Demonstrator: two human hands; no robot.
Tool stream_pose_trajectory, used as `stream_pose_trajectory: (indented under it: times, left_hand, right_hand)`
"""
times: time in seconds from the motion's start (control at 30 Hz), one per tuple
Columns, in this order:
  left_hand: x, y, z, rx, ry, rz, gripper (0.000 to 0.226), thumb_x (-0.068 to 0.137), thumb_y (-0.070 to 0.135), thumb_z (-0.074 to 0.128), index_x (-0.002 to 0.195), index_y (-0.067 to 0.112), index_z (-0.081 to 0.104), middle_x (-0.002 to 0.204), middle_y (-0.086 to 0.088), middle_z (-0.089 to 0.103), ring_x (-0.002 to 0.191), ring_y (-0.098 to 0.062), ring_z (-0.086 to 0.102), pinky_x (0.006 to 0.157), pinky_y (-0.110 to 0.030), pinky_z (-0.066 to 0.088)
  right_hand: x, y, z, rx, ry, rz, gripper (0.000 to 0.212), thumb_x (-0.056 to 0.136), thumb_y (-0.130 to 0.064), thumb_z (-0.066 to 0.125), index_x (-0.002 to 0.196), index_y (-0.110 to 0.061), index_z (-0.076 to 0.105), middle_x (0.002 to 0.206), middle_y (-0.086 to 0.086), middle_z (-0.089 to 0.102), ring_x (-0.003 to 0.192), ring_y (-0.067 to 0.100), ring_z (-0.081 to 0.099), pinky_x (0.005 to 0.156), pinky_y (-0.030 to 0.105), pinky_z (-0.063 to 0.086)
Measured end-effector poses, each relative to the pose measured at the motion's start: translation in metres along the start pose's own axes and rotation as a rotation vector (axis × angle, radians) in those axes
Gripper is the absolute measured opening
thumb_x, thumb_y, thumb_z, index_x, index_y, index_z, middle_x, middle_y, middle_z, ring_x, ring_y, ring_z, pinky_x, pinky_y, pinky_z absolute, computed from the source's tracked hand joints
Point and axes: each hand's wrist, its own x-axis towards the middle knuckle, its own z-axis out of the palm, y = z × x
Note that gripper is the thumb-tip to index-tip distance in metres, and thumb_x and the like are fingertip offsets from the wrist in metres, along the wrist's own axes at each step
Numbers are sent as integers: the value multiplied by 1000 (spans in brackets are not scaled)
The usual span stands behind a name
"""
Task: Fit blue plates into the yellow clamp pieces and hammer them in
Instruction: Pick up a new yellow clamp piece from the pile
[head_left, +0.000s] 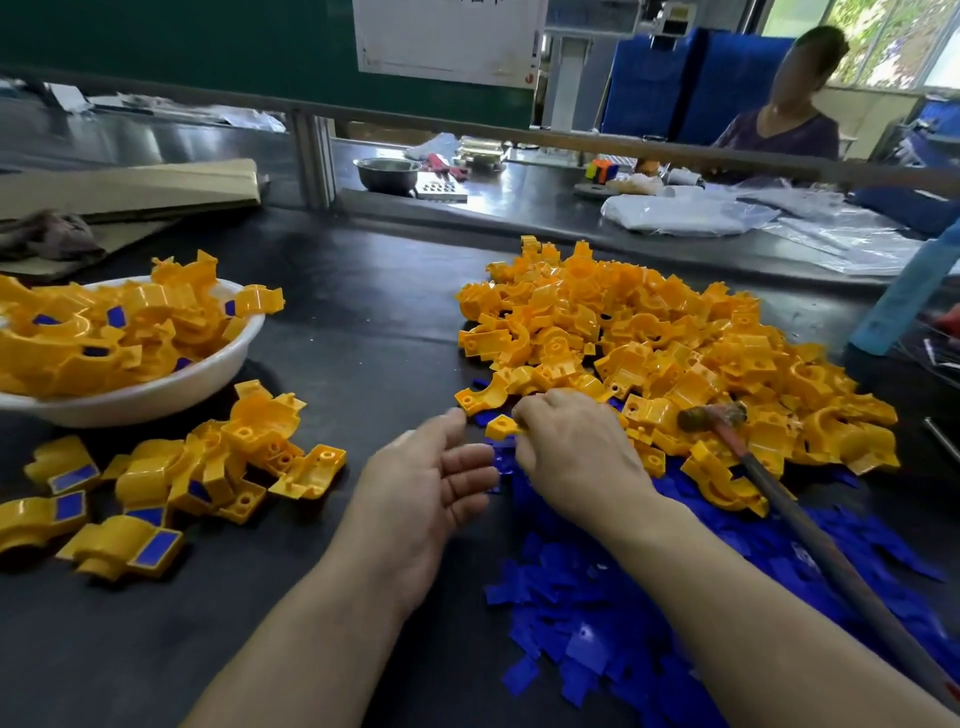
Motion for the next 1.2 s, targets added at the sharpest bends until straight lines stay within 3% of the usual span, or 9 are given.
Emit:
stream_pose_trajectory:
  times: [0.17, 0.27, 0.43, 0.6, 0.73, 0.8, 0.93, 1.07, 1.2]
  left_hand:
    - [-6, -16, 11, 73, -166, -54, 42, 88, 38, 65, 116, 7, 61, 99, -14, 75, 84, -22, 74, 63, -32, 57]
    - [-11, -20, 14, 44, -206, 34, 23, 94, 25, 61, 104, 4, 64, 83, -10, 75, 71, -19, 71, 57, -30, 57]
    - [-11, -19, 14, 165, -55, 70, 9, 96, 14, 59, 87, 13, 62, 66, -2, 70, 62, -15, 65, 58, -31, 49]
    - [1, -12, 7, 39, 19, 78, 6, 96, 21, 60, 91, 18, 63, 66, 4, 74, 61, -8, 69, 60, -25, 55]
    - [3, -8, 7, -53, 45, 63, 9, 99, 22, 55, 100, 16, 62, 78, -3, 74, 64, -10, 71, 60, -28, 59]
    - [3, -9, 8, -52, 98, 53, 14, 101, 22, 52, 111, 15, 59, 84, -3, 70, 68, -11, 69, 60, -31, 56]
    - [7, -10, 4, -48, 176, 83, 20, 101, 22, 50, 120, 20, 58, 89, 0, 64, 73, -11, 64, 60, -33, 48]
    - [11, -12, 1, -21, 157, 116, 26, 102, 22, 48, 124, 20, 61, 91, 1, 62, 76, -12, 59, 61, -33, 45]
    - [16, -11, -3, -51, 194, 130, 15, 100, 23, 51, 107, 21, 64, 90, 2, 64, 80, -13, 59, 63, -34, 47]
  right_hand:
    - [-32, -8, -21, 255, 193, -3, 19, 89, -22, 58, 107, -17, 62, 100, 2, 60, 91, 17, 53, 77, 34, 48]
    - [-55, -20, -31, 318, 182, -47, 14, 87, -19, 60, 99, -12, 63, 95, 4, 58, 88, 21, 54, 76, 37, 48]
    - [-106, -15, -56, 278, -18, 7, 42, 90, -44, 52, 127, -25, 50, 124, -7, 47, 115, 10, 42, 95, 19, 36]
    - [-198, 16, -82, -18, -167, -87, 63, 83, -72, 37, 131, -32, 44, 138, -5, 43, 131, 15, 35, 98, 32, 38]
    - [-233, 35, -77, -233, -213, -313, 47, 97, -53, 26, 133, -28, 42, 139, 6, 41, 139, 25, 24, 109, 39, 21]
    - [-232, 39, -69, -252, -257, -340, 55, 96, -60, 23, 136, -26, 40, 140, 8, 41, 138, 28, 27, 105, 42, 24]
    - [-200, 41, -59, -209, -357, -179, 71, 88, -73, 29, 140, -27, 40, 148, 8, 39, 144, 26, 22, 115, 45, 22]
    - [-159, 41, -55, -180, -311, -33, 79, 86, -74, 13, 150, -28, 19, 158, 8, 14, 147, 22, -3, 119, 43, -2]
    - [-140, -3, -45, -79, -239, -253, 69, 85, -72, 31, 140, -31, 35, 148, 13, 37, 143, 32, 21, 116, 54, 14]
